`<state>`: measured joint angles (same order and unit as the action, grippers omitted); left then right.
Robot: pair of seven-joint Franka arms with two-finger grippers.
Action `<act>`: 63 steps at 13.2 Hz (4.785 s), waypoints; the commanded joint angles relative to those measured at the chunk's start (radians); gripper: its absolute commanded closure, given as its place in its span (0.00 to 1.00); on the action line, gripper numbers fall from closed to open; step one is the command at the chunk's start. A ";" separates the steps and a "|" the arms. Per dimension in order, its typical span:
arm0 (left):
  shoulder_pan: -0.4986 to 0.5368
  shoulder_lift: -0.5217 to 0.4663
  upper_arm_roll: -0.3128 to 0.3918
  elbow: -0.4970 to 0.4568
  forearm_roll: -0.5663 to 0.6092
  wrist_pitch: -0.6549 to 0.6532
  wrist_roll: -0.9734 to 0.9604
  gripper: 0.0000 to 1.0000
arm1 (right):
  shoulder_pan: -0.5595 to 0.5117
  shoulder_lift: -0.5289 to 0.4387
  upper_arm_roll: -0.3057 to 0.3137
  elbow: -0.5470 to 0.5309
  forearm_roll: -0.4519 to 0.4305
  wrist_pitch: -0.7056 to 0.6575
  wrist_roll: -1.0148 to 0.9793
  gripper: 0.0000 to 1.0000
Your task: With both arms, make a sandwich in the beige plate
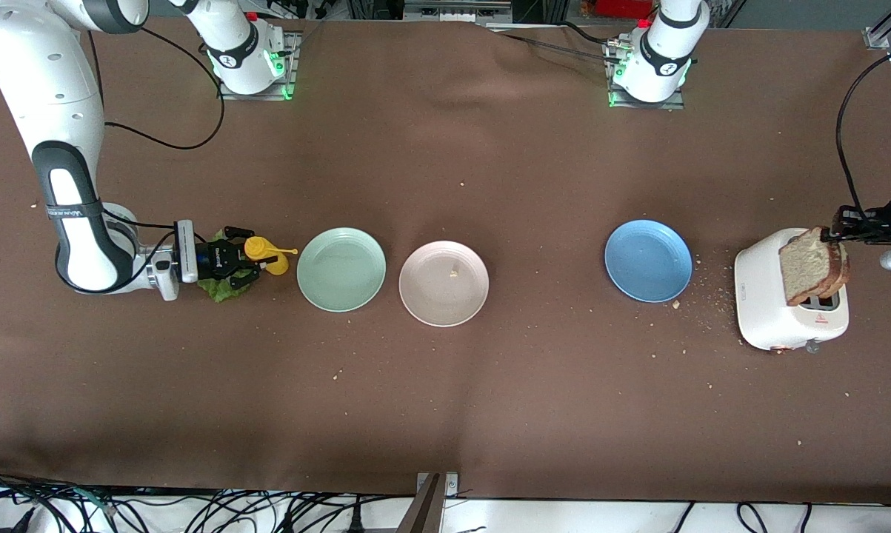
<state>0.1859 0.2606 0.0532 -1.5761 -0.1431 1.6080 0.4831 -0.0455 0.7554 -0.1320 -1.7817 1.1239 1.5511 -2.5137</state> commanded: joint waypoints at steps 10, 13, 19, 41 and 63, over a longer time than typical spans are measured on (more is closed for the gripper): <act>-0.362 0.175 -0.035 0.039 -0.490 -0.017 -0.452 1.00 | -0.020 -0.008 -0.089 0.438 -0.242 -0.419 0.567 1.00; -0.486 0.255 -0.042 0.079 -0.559 0.068 -0.451 1.00 | -0.020 -0.008 -0.089 0.551 -0.272 -0.474 0.715 1.00; -0.710 0.324 -0.042 0.082 -0.632 0.351 -0.552 1.00 | 0.016 -0.007 -0.081 0.587 -0.357 -0.467 0.794 1.00; -0.767 0.440 -0.032 0.036 -0.757 0.724 -0.552 0.00 | 0.268 -0.007 -0.074 0.605 -0.409 -0.255 1.142 1.00; -0.425 0.209 0.275 0.051 -0.119 0.149 -0.483 0.00 | 0.772 -0.010 -0.090 0.631 -1.042 -0.080 1.607 1.00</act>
<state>-0.2656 0.5334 0.3389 -1.5194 -0.3001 1.8292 -0.0264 0.6854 0.7456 -0.2072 -1.1751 0.1565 1.5050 -0.9350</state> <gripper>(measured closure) 0.000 0.899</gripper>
